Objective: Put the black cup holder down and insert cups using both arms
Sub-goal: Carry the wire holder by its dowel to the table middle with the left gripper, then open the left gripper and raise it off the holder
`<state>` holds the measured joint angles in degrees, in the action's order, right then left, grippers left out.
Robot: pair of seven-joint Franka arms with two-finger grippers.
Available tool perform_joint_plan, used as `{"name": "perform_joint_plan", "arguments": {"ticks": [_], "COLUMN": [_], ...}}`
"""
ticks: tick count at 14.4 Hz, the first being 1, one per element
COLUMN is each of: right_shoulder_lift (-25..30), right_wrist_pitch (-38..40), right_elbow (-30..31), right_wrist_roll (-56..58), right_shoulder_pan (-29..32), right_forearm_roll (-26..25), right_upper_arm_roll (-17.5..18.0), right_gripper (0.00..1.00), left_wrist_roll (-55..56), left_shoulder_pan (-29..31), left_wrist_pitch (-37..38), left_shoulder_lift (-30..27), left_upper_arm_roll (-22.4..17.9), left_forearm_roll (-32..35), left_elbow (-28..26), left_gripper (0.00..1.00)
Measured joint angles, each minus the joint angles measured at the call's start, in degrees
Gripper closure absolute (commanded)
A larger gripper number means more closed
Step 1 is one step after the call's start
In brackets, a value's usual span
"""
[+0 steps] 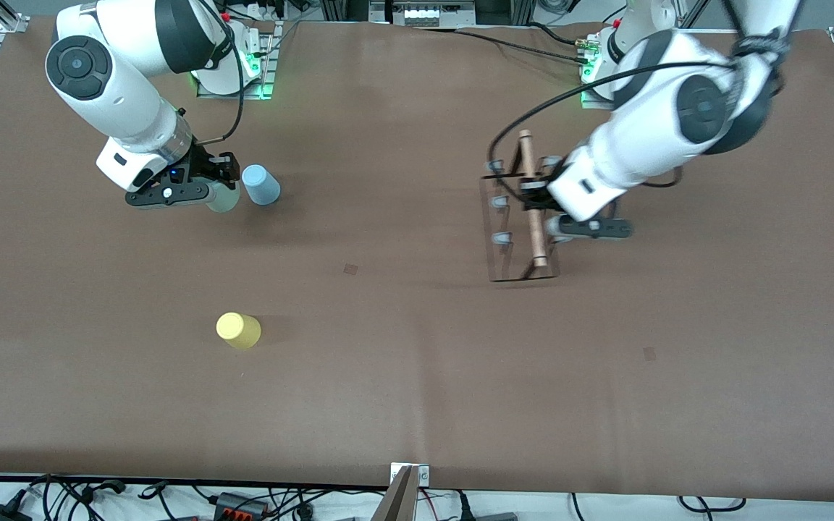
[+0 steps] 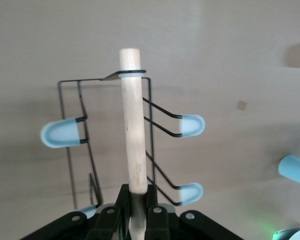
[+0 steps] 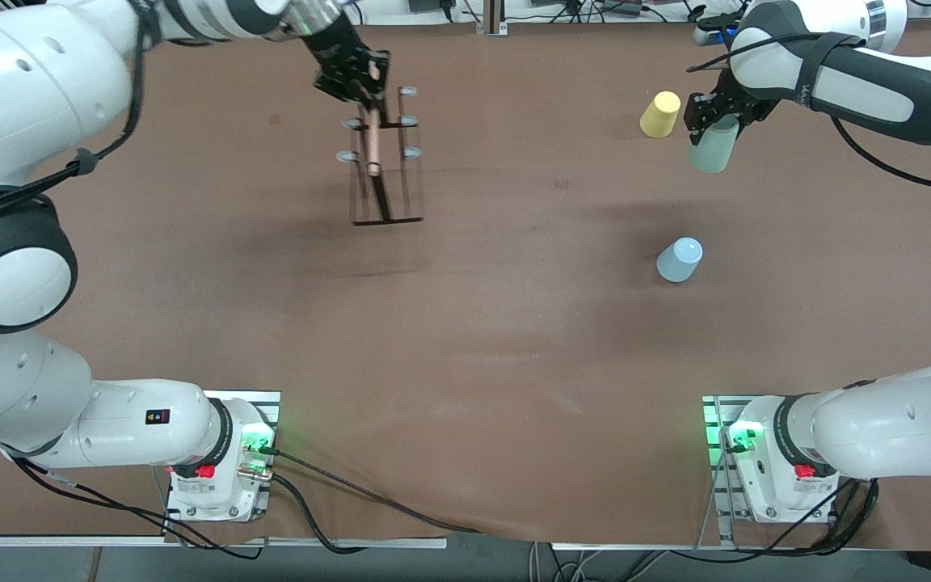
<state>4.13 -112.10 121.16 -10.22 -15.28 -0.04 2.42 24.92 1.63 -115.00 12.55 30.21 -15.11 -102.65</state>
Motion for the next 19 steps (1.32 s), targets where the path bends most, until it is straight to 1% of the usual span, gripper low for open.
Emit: {"name": "perform_joint_plan", "arguments": {"ticks": [2, 4, 5, 6, 8, 10, 11, 12, 13, 16, 18, 19], "right_shoulder_lift": [0.0, 0.0, 0.0, 0.0, 0.0, 0.0, 0.0, 0.0, 0.0, 0.0, 0.0, 0.0], "right_wrist_pitch": [0.1, 0.1, 0.1, 0.1, 0.1, 0.1, 0.2, 0.2, 0.2, 0.2, 0.1, 0.1], "right_elbow": [0.0, 0.0, 0.0, 0.0, 0.0, 0.1, 0.1, 0.1, 0.1, 0.1, 0.1, 0.1], "right_wrist_roll": [0.0, 0.0, 0.0, 0.0, 0.0, 0.0, 0.0, 0.0, 0.0, 0.0, 0.0, -0.2], "right_shoulder_pan": [0.0, 0.0, 0.0, 0.0, 0.0, 0.0, 0.0, 0.0, 0.0, 0.0, 0.1, 0.1], "right_forearm_roll": [0.0, 0.0, 0.0, 0.0, 0.0, 0.0, 0.0, 0.0, 0.0, 0.0, 0.0, 0.1], "right_upper_arm_roll": [0.0, 0.0, 0.0, 0.0, 0.0, 0.0, 0.0, 0.0, -0.1, -0.3, -0.4, -0.4], "right_gripper": [0.96, 0.96, 0.95, 0.92, 0.93, 0.93, 0.93, 0.93, 0.93, 0.93, 0.93, 0.93], "left_wrist_roll": [3.6, 6.3, 7.5, 8.6, 10.8, 12.0, 12.3, 12.3, 12.5, 13.1, 13.3, 13.4], "left_shoulder_pan": [-4.0, -7.8, -9.3, -10.5, -12.9, -14.4, -14.6, -14.7, -14.8, -14.9, -14.4, -13.7], "left_wrist_pitch": [-6.1, -10.8, -12.7, -14.4, -17.8, -18.9, -19.1, -19.1, -19.1, -18.6, -15.1, -11.9], "left_shoulder_lift": [3.8, 7.6, 9.2, 10.7, 13.2, 14.7, 14.9, 14.9, 14.9, 14.9, 13.9, 12.7], "left_upper_arm_roll": [0.5, 0.6, 0.6, 0.7, 0.7, 0.7, 0.7, 0.7, 0.7, 0.6, 0.3, 0.2], "left_forearm_roll": [0.5, 4.2, 6.5, 8.2, 10.6, 12.2, 12.9, 13.4, 13.8, 14.3, 15.5, 17.1], "left_elbow": [-0.3, -0.4, -0.4, -0.4, -0.4, -0.3, -0.2, -0.1, -0.1, 0.1, 1.7, 3.3], "left_gripper": [0.99, 0.99, 0.99, 0.99, 0.99, 0.97, 0.86, 0.48, 0.0, 0.0, 0.0, 0.0]}}
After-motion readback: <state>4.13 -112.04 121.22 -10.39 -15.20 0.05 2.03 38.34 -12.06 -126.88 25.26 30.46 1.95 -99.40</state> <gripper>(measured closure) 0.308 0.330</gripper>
